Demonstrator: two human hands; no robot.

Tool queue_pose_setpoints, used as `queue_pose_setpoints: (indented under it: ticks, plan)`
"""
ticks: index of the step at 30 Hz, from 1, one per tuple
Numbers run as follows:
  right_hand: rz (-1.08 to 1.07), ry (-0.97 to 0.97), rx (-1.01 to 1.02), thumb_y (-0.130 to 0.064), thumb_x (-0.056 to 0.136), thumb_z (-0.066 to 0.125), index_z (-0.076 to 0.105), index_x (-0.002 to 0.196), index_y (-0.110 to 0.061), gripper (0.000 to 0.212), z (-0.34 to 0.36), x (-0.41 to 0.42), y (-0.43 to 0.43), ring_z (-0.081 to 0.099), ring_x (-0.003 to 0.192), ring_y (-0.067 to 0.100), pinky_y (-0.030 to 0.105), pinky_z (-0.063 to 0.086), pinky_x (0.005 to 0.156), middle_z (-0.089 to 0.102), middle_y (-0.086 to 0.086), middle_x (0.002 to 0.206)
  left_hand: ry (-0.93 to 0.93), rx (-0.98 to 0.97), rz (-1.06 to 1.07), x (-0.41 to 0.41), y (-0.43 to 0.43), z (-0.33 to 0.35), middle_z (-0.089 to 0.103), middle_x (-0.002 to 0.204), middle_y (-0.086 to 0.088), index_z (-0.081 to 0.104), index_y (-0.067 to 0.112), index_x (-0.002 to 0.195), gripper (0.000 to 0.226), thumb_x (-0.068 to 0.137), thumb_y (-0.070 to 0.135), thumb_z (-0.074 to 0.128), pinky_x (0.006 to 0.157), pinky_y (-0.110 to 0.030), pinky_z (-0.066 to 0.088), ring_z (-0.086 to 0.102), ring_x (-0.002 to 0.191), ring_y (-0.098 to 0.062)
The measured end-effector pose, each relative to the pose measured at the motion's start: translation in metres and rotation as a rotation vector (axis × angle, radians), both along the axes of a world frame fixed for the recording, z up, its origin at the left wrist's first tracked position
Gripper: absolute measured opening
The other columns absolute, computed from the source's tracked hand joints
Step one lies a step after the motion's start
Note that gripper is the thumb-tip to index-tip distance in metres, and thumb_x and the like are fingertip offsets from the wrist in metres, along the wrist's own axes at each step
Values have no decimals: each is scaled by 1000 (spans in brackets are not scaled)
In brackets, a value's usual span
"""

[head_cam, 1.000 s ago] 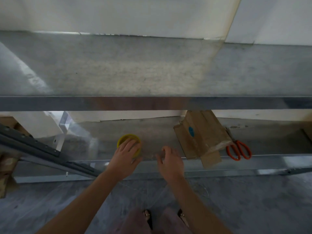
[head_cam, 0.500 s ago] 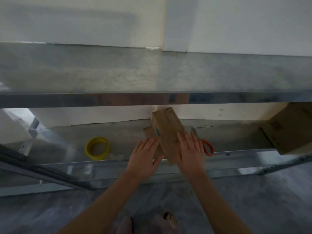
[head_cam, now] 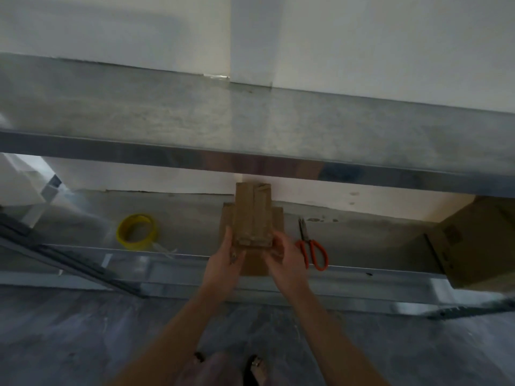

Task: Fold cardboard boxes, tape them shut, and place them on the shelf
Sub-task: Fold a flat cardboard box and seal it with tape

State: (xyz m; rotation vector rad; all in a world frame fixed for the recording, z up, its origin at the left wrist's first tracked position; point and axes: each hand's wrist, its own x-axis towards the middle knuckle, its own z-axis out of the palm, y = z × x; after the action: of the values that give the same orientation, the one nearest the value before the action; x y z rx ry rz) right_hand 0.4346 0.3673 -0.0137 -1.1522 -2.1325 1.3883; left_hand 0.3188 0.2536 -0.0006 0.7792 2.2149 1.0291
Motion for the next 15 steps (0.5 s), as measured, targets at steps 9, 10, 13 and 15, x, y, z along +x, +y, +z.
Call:
queue_pose_setpoints:
  ticks: [9,10,13,15]
  plan:
    - [22,-149,213,-34,89,70,56,134,-26,47,8,-15,11,60,86,0,14,50,78,70,-4,109,342,-42,-134,-35,12,10,60,114,-3,52,24,132,44,90,34,63,78,-23,48,59,86,-13]
    - [24,-167,237,-34,91,68,53,136,-26,48,5,-16,8,61,89,3,17,51,79,68,-3,112,366,-57,-167,-35,14,10,57,116,-4,51,21,132,43,92,30,61,79,-24,46,58,87,-14]
    - [44,-203,279,-33,92,66,45,141,-26,54,-3,-18,5,64,100,14,27,54,86,61,1,124,360,-49,-215,-38,15,7,52,122,-5,48,19,133,44,92,28,60,87,-31,52,61,96,-22]
    - [37,-217,273,-42,90,66,45,140,-25,57,0,-17,5,60,106,16,26,49,87,57,-1,127,292,-45,-236,-43,15,4,49,124,-1,46,22,133,52,86,37,66,88,-35,53,61,97,-22]
